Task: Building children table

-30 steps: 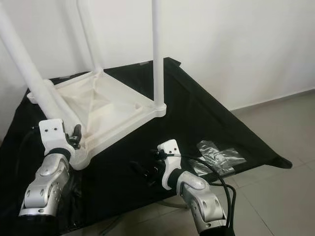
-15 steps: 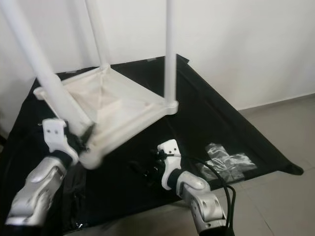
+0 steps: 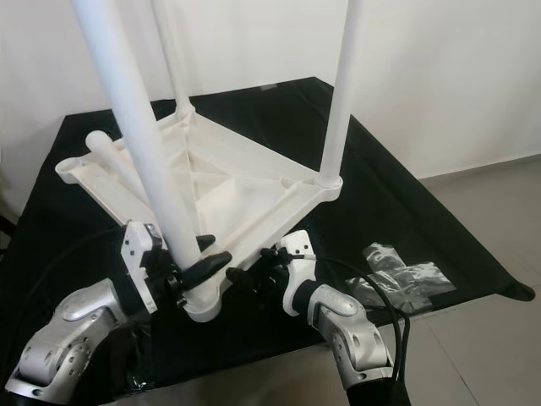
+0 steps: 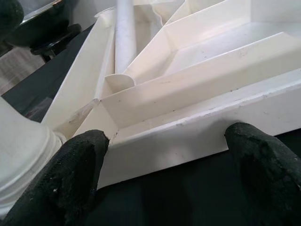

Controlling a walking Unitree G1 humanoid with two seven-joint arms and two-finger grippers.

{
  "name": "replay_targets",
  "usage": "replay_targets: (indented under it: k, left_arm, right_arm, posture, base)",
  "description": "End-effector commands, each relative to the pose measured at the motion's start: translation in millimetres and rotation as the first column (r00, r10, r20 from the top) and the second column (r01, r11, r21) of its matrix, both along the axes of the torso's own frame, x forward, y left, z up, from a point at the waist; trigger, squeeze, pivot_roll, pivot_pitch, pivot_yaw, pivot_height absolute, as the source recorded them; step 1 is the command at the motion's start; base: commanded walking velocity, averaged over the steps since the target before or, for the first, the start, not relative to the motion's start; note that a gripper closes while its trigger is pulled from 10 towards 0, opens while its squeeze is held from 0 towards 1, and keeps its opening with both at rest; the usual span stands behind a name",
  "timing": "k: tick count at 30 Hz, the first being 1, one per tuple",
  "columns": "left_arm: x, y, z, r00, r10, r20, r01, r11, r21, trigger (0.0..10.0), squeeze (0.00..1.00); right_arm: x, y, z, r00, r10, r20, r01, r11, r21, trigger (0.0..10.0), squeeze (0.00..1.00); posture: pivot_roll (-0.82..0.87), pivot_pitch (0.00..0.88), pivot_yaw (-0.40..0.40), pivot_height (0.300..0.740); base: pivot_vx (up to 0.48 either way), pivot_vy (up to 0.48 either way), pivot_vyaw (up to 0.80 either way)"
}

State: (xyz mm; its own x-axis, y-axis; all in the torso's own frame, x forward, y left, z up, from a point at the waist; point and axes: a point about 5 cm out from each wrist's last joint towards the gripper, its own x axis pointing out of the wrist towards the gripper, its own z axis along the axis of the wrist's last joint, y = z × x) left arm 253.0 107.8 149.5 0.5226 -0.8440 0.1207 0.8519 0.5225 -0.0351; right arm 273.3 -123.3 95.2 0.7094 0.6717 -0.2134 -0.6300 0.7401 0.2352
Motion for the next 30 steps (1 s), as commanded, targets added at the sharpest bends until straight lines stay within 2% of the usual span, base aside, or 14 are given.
replay_targets:
  k: [1, 2, 3, 7, 8, 15, 16, 17, 18, 19, 20, 21, 26, 30]
  left_arm:
    - [-3.3, -12.3, 0.1, 0.998, -0.068, 0.015, 0.068, 0.998, -0.011, 0.0, 0.00]
    - [-3.3, -12.3, 0.1, 0.998, -0.068, 0.015, 0.068, 0.998, -0.011, 0.0, 0.00]
    - [2.7, -9.1, -1.3, 1.000, -0.007, 0.008, 0.007, 1.000, 0.000, 10.0, 0.00]
    - [25.0, 9.8, -4.7, 0.968, 0.249, 0.012, -0.249, 0.968, 0.043, 10.0, 0.08]
    - [34.0, 20.7, -5.8, 0.931, 0.365, 0.014, -0.365, 0.929, 0.061, 10.0, 1.00]
    - [49.0, 48.2, -5.3, 0.789, 0.611, 0.070, -0.615, 0.780, 0.119, 10.0, 1.00]
    - [51.8, 54.8, -5.3, 0.739, 0.669, 0.076, -0.673, 0.728, 0.132, 10.0, 0.85]
    - [51.8, 54.8, -5.3, 0.739, 0.669, 0.076, -0.673, 0.728, 0.132, 10.0, 0.85]
    - [53.7, 62.0, -6.5, 0.685, 0.725, 0.074, -0.726, 0.671, 0.148, 10.0, 0.00]
    - [53.7, 62.0, -6.5, 0.685, 0.725, 0.074, -0.726, 0.671, 0.148, 10.0, 0.00]
    - [54.4, 75.2, -9.9, 0.572, 0.818, 0.065, -0.813, 0.555, 0.175, 10.0, 0.00]
    - [53.8, 79.1, -11.7, 0.533, 0.844, 0.059, -0.837, 0.515, 0.187, 10.0, 0.00]
    - [52.1, 86.7, -15.2, 0.428, 0.903, 0.032, -0.889, 0.414, 0.193, 10.0, 0.00]
    - [44.2, 96.9, -22.8, 0.198, 0.978, -0.059, -0.953, 0.206, 0.223, 10.0, 0.00]
  right_arm:
    - [-0.1, 6.8, 2.4, 1.000, 0.022, 0.010, -0.022, 1.000, 0.012, 10.0, 0.00]
    - [-0.1, 6.8, 2.4, 1.000, 0.022, 0.010, -0.022, 1.000, 0.012, 10.0, 0.00]
    - [-0.2, 7.0, 2.4, 1.000, 0.022, 0.010, -0.022, 1.000, 0.013, 10.0, 0.00]
    - [-0.5, 7.4, 2.4, 1.000, 0.022, 0.009, -0.023, 1.000, 0.015, 10.0, 0.00]
    - [-0.7, 7.7, 2.4, 1.000, 0.023, 0.009, -0.023, 1.000, 0.015, 10.0, 0.00]
    - [-1.1, 8.2, 2.9, 1.000, 0.022, 0.009, -0.022, 1.000, 0.018, 10.0, 0.00]
    - [-1.1, 8.2, 2.9, 1.000, 0.022, 0.008, -0.022, 1.000, 0.019, 10.0, 0.00]
    - [-1.1, 8.2, 2.9, 1.000, 0.022, 0.008, -0.022, 1.000, 0.019, 10.0, 0.00]
    - [-1.0, 8.1, 2.9, 1.000, 0.022, 0.007, -0.022, 1.000, 0.020, 10.0, 0.00]
    - [-1.0, 8.1, 2.9, 1.000, 0.022, 0.007, -0.022, 1.000, 0.020, 10.0, 0.00]
    - [-0.8, 8.0, 3.0, 1.000, 0.021, 0.007, -0.021, 1.000, 0.022, 10.0, 0.00]
    - [-0.8, 8.0, 3.1, 1.000, 0.021, 0.007, -0.021, 1.000, 0.023, 10.0, 0.00]
    - [-0.7, 7.8, 3.3, 1.000, 0.021, 0.007, -0.021, 1.000, 0.024, 10.0, 0.00]
    - [-0.1, 7.3, 3.4, 1.000, 0.020, 0.005, -0.020, 0.999, 0.026, 10.0, 0.00]
  posture:
    - [-0.12, 0.000, 0.043, 0.740]
    - [-0.12, 0.000, 0.043, 0.740]
    - [-0.12, 0.000, 0.043, 0.740]
    - [-0.12, 0.000, 0.045, 0.740]
    - [-0.12, 0.000, 0.047, 0.740]
    - [-0.11, 0.000, 0.046, 0.740]
    - [-0.11, 0.000, 0.047, 0.740]
    - [-0.11, 0.000, 0.047, 0.740]
    - [-0.11, 0.000, 0.047, 0.740]
    - [-0.11, 0.000, 0.047, 0.740]
    - [-0.11, 0.000, 0.048, 0.740]
    - [-0.11, 0.000, 0.048, 0.740]
    - [-0.11, 0.000, 0.048, 0.740]
    - [-0.11, 0.000, 0.046, 0.740]
  base:
    - [0.000, 0.000, 0.00]
    - [0.000, 0.000, 0.00]
    - [0.000, 0.000, 0.00]
    - [0.000, 0.000, 0.00]
    - [0.000, 0.000, 0.00]
    - [0.000, 0.000, 0.00]
    - [0.000, 0.000, 0.00]
    - [0.000, 0.000, 0.00]
    - [0.000, 0.000, 0.00]
    - [0.000, 0.000, 0.00]
    - [0.000, 0.000, 0.00]
    - [0.000, 0.000, 0.00]
    - [0.000, 0.000, 0.00]
    - [0.000, 0.000, 0.00]
